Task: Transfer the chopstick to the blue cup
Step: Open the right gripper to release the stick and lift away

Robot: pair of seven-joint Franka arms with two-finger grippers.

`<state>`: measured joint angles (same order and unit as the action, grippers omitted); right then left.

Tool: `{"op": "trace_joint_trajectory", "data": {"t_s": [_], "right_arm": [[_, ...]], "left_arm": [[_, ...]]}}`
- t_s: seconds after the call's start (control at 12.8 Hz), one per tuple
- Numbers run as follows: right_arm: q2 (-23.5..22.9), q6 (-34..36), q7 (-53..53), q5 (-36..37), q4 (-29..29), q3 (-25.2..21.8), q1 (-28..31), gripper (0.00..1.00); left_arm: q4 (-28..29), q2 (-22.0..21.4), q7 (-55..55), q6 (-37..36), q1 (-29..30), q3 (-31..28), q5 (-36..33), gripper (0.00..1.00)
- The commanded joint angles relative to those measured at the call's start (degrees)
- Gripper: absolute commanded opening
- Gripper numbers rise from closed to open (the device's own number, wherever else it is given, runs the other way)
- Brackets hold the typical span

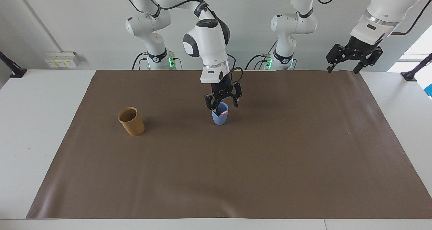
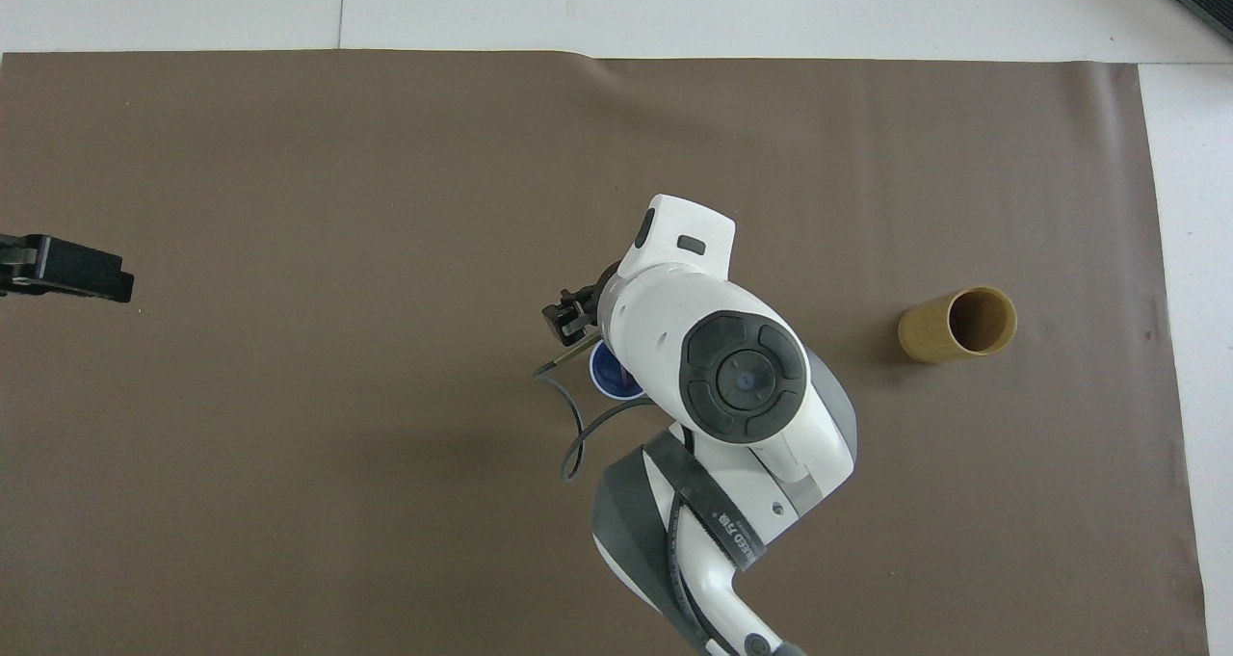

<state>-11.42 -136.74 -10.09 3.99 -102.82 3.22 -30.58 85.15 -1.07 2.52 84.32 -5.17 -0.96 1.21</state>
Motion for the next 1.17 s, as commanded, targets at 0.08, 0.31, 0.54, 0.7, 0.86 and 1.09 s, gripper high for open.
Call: {"op": "trace_joint_trajectory", "data": {"t_s": [0.08, 0.31, 0.54, 0.7, 0.86, 1.09], "right_arm": [[1.4, 11.9, -5.0, 0.8, 8.1, 0.1, 4.6, 1.0], [1.7, 23.7, -8.1, 0.6, 16.0, 0.0, 8.8, 1.0], [2.0, 35.2, -8.2, -0.2, 21.9, 0.2, 15.4, 1.0], [4.4, 38.6, -9.8, -0.3, 22.4, 0.1, 17.0, 1.0], [6.7, 40.8, -14.1, -2.1, 22.4, 0.0, 18.6, 1.0], [9.5, 44.4, -14.1, -5.0, 22.4, 0.0, 23.3, 1.0]], "left_arm": [[0.1, -0.6, 0.5, -0.9, 0.9, 0.6, -0.5, 1.0], [0.3, -0.7, 0.6, -0.9, 0.9, 0.6, -0.5, 1.0], [0.3, -0.7, 0.6, -0.9, 0.9, 0.6, -0.5, 1.0], [0.3, -0.6, 0.6, -0.9, 0.9, 0.6, -0.5, 1.0], [0.5, -0.7, 0.3, -0.7, 0.9, 0.6, -0.5, 1.0], [0.5, -0.7, 0.5, -0.7, 0.9, 0.6, -0.5, 1.0]]}}
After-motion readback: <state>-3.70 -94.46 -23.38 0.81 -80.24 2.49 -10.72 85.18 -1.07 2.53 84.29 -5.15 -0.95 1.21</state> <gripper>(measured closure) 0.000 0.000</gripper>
